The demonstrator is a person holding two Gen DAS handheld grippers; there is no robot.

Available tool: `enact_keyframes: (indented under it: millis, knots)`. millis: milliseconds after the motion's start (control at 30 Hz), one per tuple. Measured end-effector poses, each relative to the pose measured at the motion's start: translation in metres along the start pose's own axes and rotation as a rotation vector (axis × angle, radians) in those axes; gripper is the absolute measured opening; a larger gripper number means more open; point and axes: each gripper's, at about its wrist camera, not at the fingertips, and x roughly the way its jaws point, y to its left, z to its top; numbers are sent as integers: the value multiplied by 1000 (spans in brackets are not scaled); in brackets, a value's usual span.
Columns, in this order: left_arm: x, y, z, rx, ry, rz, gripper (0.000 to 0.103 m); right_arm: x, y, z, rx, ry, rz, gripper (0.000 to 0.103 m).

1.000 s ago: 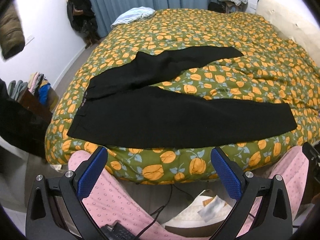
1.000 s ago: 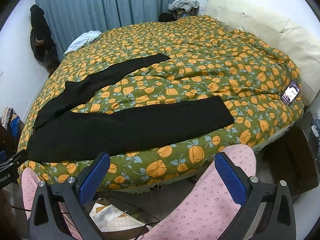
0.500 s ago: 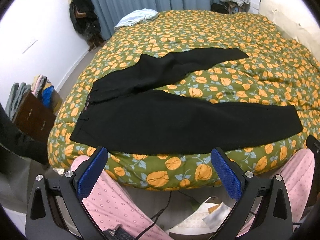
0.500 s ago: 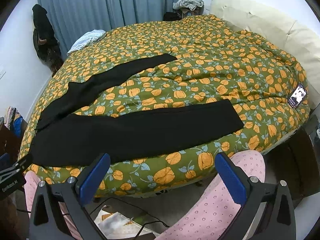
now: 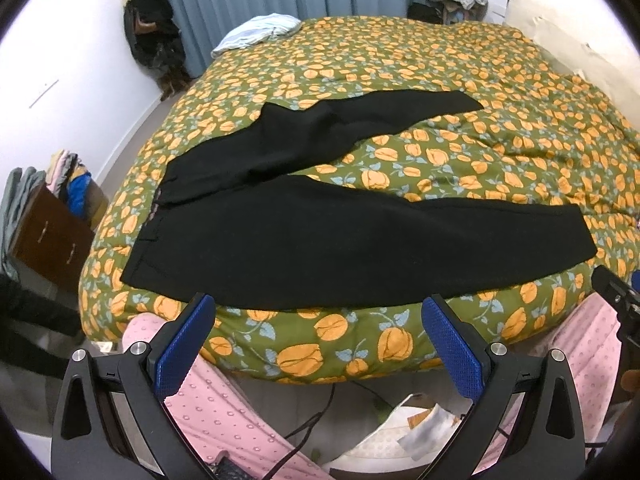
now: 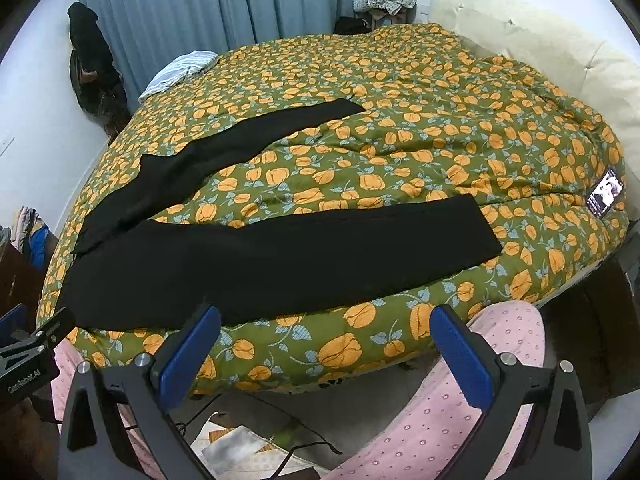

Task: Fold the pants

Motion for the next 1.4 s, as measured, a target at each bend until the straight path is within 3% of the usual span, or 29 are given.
enact_keyframes:
  millis: [200, 433, 633, 1100, 1400]
  knots:
    - [10, -4, -2, 15, 19, -9, 103, 9, 2, 0, -20, 32, -90, 103]
    - [16, -4, 0, 10, 29, -18, 103, 10, 0, 1, -36, 36, -118, 103]
    - [20, 0, -2, -6, 42, -16, 103, 12, 12, 2, -146, 18, -190, 103]
    - [23, 7, -6, -34, 59, -11, 103, 14, 15, 1, -130, 25, -138, 103]
    - [18, 13, -8, -45, 54, -6, 103, 14, 49, 3, -181, 24, -14, 103]
